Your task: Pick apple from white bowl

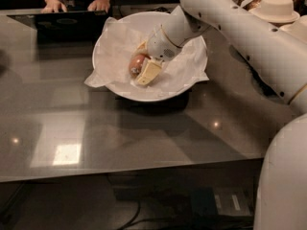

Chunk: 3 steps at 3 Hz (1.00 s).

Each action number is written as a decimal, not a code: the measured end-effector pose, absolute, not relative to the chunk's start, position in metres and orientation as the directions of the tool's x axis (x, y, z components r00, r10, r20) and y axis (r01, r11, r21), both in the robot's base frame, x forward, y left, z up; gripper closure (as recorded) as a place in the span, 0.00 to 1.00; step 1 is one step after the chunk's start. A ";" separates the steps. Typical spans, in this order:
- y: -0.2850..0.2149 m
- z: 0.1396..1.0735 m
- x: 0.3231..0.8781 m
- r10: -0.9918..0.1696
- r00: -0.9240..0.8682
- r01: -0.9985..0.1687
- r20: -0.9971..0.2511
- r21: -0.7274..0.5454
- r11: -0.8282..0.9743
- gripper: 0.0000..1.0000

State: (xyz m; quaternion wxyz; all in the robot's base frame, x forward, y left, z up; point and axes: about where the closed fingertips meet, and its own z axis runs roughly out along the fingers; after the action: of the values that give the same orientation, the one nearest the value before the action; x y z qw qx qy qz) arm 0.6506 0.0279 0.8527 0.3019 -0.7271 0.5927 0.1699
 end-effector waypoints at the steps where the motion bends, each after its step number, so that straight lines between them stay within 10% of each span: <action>1: 0.023 0.865 0.651 -0.753 0.240 -0.962 -0.612 -0.255 -0.099 1.00; 3: -0.015 0.919 0.646 -0.753 0.238 -0.934 -0.614 -0.357 -0.005 1.00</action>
Offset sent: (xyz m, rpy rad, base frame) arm -0.0003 -0.0531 0.0843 0.0462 -0.1507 -0.1267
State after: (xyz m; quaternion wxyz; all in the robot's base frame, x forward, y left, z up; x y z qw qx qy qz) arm 0.6457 -0.0148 0.9191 0.3638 -0.6977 0.6044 0.1248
